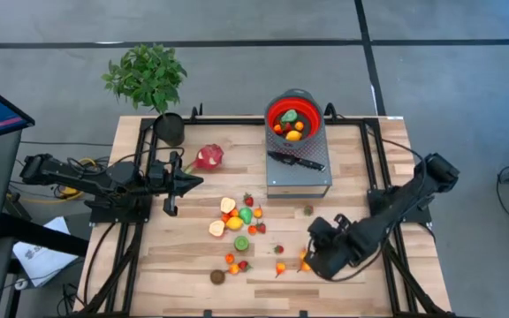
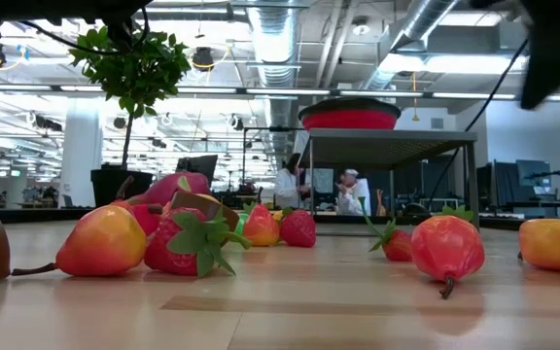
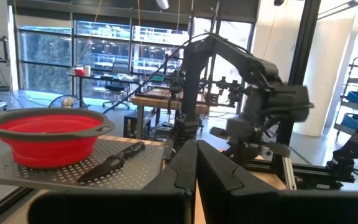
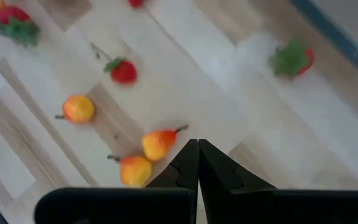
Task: Pick & Place Fruit
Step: Put the strawberry into the red colander on the shelf
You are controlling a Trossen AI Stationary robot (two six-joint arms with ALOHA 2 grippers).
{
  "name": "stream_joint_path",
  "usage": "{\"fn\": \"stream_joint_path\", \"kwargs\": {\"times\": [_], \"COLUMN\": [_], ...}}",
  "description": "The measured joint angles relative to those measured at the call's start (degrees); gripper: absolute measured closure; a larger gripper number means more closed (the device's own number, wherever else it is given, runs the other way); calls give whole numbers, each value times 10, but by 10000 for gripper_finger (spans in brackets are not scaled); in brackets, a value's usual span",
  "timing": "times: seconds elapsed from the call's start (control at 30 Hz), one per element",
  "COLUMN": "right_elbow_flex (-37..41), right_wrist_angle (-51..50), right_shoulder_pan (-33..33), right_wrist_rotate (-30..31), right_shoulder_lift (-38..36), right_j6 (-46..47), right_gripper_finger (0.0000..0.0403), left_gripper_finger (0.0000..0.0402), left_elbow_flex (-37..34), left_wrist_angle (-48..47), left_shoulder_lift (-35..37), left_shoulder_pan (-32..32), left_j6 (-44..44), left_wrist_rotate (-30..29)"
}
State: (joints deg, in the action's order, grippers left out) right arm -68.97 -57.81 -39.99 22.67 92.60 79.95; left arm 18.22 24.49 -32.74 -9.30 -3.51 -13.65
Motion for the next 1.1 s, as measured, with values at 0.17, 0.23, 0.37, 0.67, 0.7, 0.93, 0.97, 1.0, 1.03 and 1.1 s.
{"fn": "stream_joint_path", "kwargs": {"times": [0.17,0.23,0.37,0.67,0.7,0.93,0.97,1.0,1.03,1.1], "right_elbow_flex": [0,0,0,23,38,150,162,173,181,199], "right_wrist_angle": [1,0,0,45,70,184,189,191,196,213], "right_shoulder_pan": [-58,-74,-92,-90,-90,-91,-91,-91,-91,-91], "right_wrist_rotate": [55,77,105,129,136,155,155,156,156,156], "right_shoulder_lift": [36,51,72,88,83,37,28,21,17,5], "right_j6": [119,162,219,199,194,190,190,186,177,154], "right_gripper_finger": [402,402,403,403,403,403,403,403,403,403], "left_gripper_finger": [399,399,399,399,399,399,399,399,399,399], "left_elbow_flex": [0,0,0,0,0,0,0,0,0,0], "left_wrist_angle": [0,0,0,0,0,-1,0,0,-1,0], "left_shoulder_lift": [0,0,0,0,0,0,0,0,0,0], "left_shoulder_pan": [0,0,0,0,0,0,0,0,0,0], "left_j6": [0,0,0,0,0,0,0,0,0,0], "left_wrist_rotate": [0,0,0,0,0,0,0,0,0,0]}}
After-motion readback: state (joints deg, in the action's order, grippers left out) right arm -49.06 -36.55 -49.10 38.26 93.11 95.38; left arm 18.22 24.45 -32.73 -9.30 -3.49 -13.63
